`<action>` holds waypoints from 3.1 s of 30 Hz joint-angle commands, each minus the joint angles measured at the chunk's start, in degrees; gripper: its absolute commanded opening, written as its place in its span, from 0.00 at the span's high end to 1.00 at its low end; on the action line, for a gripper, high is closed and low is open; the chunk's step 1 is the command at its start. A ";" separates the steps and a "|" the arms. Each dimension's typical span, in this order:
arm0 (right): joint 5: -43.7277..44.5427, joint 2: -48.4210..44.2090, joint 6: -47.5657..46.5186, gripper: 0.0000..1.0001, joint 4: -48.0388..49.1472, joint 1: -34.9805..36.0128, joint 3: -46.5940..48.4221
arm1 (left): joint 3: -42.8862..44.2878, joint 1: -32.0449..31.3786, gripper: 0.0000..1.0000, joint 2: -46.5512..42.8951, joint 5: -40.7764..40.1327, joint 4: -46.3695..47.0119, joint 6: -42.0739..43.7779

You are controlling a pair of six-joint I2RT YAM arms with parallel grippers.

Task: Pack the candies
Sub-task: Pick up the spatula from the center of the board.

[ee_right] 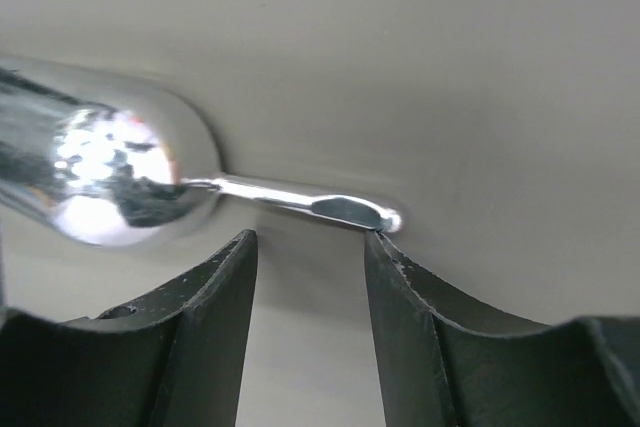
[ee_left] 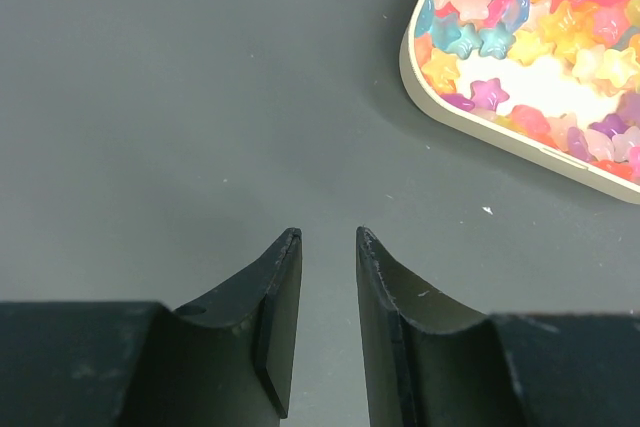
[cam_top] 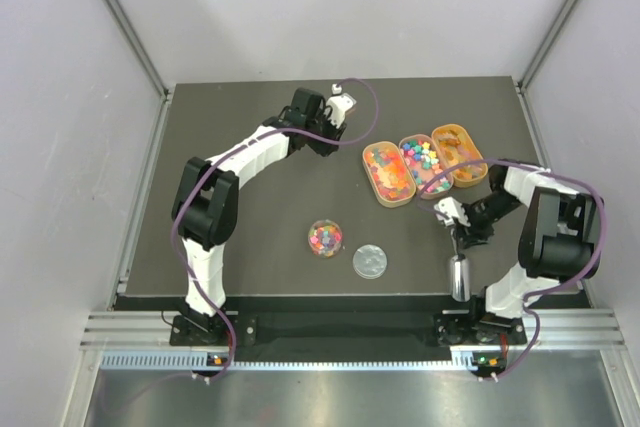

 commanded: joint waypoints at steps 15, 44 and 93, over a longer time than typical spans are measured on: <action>-4.99 -1.71 -44.32 0.54 -0.65 -2.18 5.10 | 3.53 -0.05 0.67 1.44 -0.02 1.66 0.22; 4.32 -6.46 -43.52 0.56 -4.45 9.16 -0.52 | -3.68 9.09 0.69 -7.00 1.91 2.53 -3.73; -38.71 23.32 54.98 1.00 -20.35 14.79 58.79 | -22.91 7.51 0.64 -31.15 23.79 10.68 23.73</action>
